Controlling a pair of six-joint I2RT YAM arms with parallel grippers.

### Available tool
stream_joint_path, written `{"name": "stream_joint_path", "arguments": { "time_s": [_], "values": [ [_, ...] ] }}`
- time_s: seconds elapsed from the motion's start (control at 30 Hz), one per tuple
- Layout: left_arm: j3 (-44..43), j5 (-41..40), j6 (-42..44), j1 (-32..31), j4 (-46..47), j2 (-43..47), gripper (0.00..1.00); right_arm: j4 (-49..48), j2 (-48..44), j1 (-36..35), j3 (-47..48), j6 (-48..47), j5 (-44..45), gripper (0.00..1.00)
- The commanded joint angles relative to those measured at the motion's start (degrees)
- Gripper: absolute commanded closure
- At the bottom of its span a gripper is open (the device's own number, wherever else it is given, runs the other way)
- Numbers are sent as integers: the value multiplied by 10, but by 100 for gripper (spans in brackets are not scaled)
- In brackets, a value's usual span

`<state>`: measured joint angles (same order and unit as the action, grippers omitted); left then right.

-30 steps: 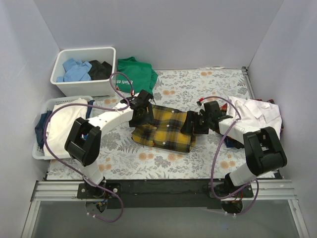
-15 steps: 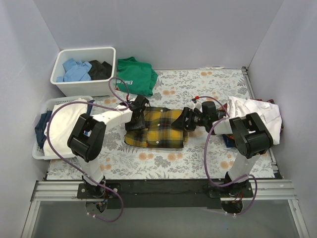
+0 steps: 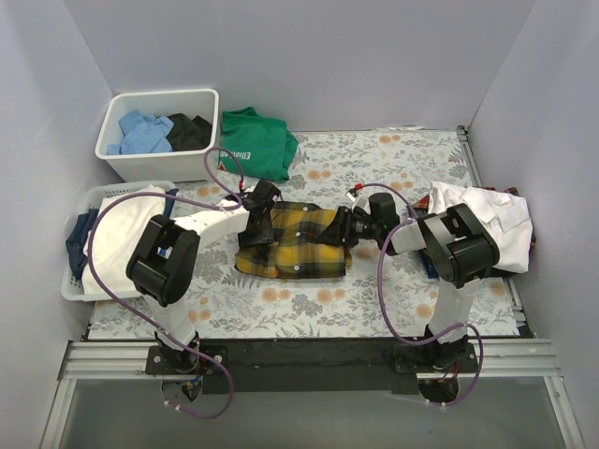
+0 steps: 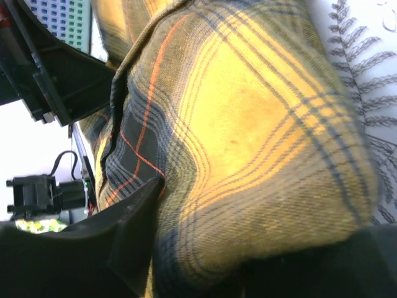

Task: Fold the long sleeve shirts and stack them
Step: Fold the shirt

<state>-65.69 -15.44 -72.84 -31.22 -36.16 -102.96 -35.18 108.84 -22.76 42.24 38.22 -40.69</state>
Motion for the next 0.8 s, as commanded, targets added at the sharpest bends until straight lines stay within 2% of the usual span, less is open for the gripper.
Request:
{"name": "stream_joint_path", "arguments": {
  "time_s": [0.0,0.1,0.17,0.2,0.23,0.3,0.33,0.37,0.43,0.57,0.77],
  "values": [
    [31,27,2,-2,-24,-33,55,195,47,-27,-53,-27,96,46],
    [28,26,0,-2,-29,-22,55,216,23,-26,-63,-31,124,54],
    [29,25,-2,-2,-29,-18,55,220,13,-26,-67,-34,127,63],
    [30,26,-3,-2,-29,-16,55,222,13,-26,-68,-35,127,69],
    [30,26,-3,-2,-29,-13,55,223,11,-26,-67,-38,125,83],
    [23,17,-5,-2,-41,-8,53,231,9,-26,-63,-44,126,98],
    [17,10,-6,-2,-46,4,49,237,8,-25,-59,-48,129,99],
    [9,2,-9,-2,-52,13,37,250,3,-26,-51,-54,134,99],
    [-21,-16,-10,-1,-68,39,28,287,-17,-26,-42,-74,161,99],
    [-89,-24,-2,6,-89,107,26,382,-72,-14,-11,-115,216,99],
    [-166,-26,14,20,-120,137,24,558,-165,12,73,-190,326,99]
  ]
}}
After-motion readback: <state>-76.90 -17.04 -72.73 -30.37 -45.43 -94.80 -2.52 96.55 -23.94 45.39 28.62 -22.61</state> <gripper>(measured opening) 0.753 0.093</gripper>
